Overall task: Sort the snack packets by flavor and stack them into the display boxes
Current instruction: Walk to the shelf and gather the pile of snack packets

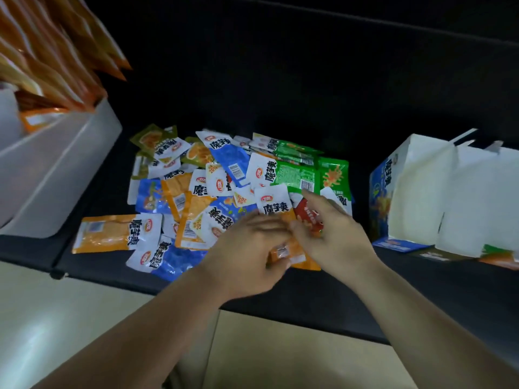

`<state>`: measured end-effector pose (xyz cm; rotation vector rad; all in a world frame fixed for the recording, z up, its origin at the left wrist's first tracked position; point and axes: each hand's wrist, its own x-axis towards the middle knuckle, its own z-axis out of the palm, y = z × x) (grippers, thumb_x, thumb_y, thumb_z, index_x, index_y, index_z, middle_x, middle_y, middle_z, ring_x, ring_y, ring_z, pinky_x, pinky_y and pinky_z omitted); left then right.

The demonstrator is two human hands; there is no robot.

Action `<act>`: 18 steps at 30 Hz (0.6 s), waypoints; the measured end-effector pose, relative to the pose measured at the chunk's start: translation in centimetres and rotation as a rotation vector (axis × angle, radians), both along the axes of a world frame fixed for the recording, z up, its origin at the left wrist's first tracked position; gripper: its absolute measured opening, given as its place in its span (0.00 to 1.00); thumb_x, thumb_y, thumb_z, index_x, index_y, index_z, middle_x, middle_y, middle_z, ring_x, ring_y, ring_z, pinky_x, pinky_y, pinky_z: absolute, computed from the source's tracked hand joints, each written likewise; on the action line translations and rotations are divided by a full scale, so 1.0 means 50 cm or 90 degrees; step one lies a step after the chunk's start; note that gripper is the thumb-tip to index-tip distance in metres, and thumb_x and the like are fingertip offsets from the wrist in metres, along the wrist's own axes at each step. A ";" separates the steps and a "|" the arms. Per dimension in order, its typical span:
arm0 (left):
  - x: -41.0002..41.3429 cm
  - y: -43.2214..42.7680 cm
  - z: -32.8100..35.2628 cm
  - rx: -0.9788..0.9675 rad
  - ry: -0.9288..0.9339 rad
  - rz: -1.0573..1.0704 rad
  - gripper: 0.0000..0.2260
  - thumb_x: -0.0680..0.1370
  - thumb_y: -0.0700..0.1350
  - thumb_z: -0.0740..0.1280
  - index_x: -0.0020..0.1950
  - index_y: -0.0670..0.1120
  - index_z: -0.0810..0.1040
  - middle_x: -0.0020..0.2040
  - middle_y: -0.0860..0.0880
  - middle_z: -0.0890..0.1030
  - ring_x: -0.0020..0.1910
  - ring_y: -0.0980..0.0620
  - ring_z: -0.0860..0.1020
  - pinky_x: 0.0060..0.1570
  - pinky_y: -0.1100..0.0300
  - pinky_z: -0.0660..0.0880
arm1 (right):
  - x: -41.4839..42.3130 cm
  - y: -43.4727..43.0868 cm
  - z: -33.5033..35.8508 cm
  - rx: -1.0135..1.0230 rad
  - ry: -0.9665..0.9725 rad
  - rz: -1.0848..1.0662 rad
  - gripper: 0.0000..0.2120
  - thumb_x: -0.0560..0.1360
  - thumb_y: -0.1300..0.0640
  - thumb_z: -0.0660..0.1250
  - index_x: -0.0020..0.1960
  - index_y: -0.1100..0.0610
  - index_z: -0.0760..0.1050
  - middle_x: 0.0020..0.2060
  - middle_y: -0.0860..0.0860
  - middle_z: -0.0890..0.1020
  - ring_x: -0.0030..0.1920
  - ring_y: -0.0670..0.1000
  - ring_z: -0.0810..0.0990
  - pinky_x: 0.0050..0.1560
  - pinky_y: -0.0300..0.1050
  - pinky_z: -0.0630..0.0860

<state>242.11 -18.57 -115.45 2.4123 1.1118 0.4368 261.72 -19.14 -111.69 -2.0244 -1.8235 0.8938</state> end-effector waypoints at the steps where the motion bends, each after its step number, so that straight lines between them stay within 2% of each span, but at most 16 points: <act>1: 0.000 -0.013 -0.007 0.014 -0.004 0.008 0.18 0.76 0.51 0.70 0.65 0.51 0.83 0.70 0.54 0.79 0.75 0.53 0.70 0.77 0.49 0.64 | -0.008 -0.002 -0.003 0.007 0.005 0.018 0.28 0.79 0.41 0.66 0.78 0.39 0.65 0.72 0.44 0.74 0.71 0.51 0.74 0.67 0.51 0.74; 3: -0.006 -0.038 -0.026 0.092 -0.007 0.077 0.15 0.75 0.48 0.72 0.61 0.49 0.85 0.70 0.50 0.78 0.73 0.47 0.72 0.74 0.43 0.67 | -0.018 -0.007 -0.019 0.012 -0.016 0.055 0.23 0.78 0.41 0.68 0.72 0.41 0.73 0.66 0.44 0.77 0.69 0.52 0.73 0.64 0.52 0.75; 5: -0.021 -0.063 -0.037 0.126 -0.003 0.202 0.16 0.73 0.50 0.76 0.59 0.47 0.84 0.66 0.49 0.78 0.66 0.44 0.75 0.67 0.44 0.72 | -0.025 -0.012 -0.033 0.016 -0.068 0.073 0.21 0.77 0.39 0.70 0.68 0.42 0.77 0.61 0.42 0.76 0.68 0.51 0.69 0.59 0.50 0.75; 9: -0.048 -0.076 -0.049 0.106 0.059 0.291 0.28 0.70 0.60 0.78 0.66 0.48 0.80 0.62 0.51 0.79 0.60 0.45 0.75 0.60 0.48 0.73 | -0.038 -0.013 -0.041 0.003 -0.134 0.075 0.32 0.73 0.37 0.74 0.75 0.43 0.70 0.66 0.43 0.71 0.70 0.49 0.62 0.60 0.51 0.73; 12: -0.051 -0.053 -0.044 0.075 0.077 0.291 0.32 0.68 0.61 0.79 0.68 0.51 0.78 0.60 0.52 0.79 0.58 0.47 0.76 0.58 0.48 0.72 | -0.035 -0.006 -0.043 0.009 -0.107 0.062 0.39 0.72 0.43 0.77 0.78 0.41 0.65 0.69 0.44 0.71 0.72 0.52 0.63 0.63 0.54 0.73; 15: -0.046 -0.038 -0.033 0.032 0.017 0.320 0.24 0.73 0.57 0.77 0.65 0.49 0.79 0.52 0.51 0.82 0.51 0.48 0.80 0.53 0.49 0.77 | -0.008 -0.006 -0.046 -0.036 -0.061 0.085 0.45 0.73 0.50 0.78 0.81 0.38 0.56 0.69 0.44 0.68 0.73 0.53 0.64 0.67 0.56 0.73; 18: -0.028 -0.046 -0.014 -0.083 -0.116 0.387 0.16 0.77 0.50 0.74 0.64 0.51 0.78 0.45 0.55 0.85 0.44 0.55 0.82 0.43 0.51 0.81 | 0.011 -0.022 -0.056 -0.082 -0.039 0.054 0.48 0.72 0.53 0.79 0.82 0.39 0.55 0.67 0.43 0.66 0.73 0.52 0.64 0.69 0.55 0.71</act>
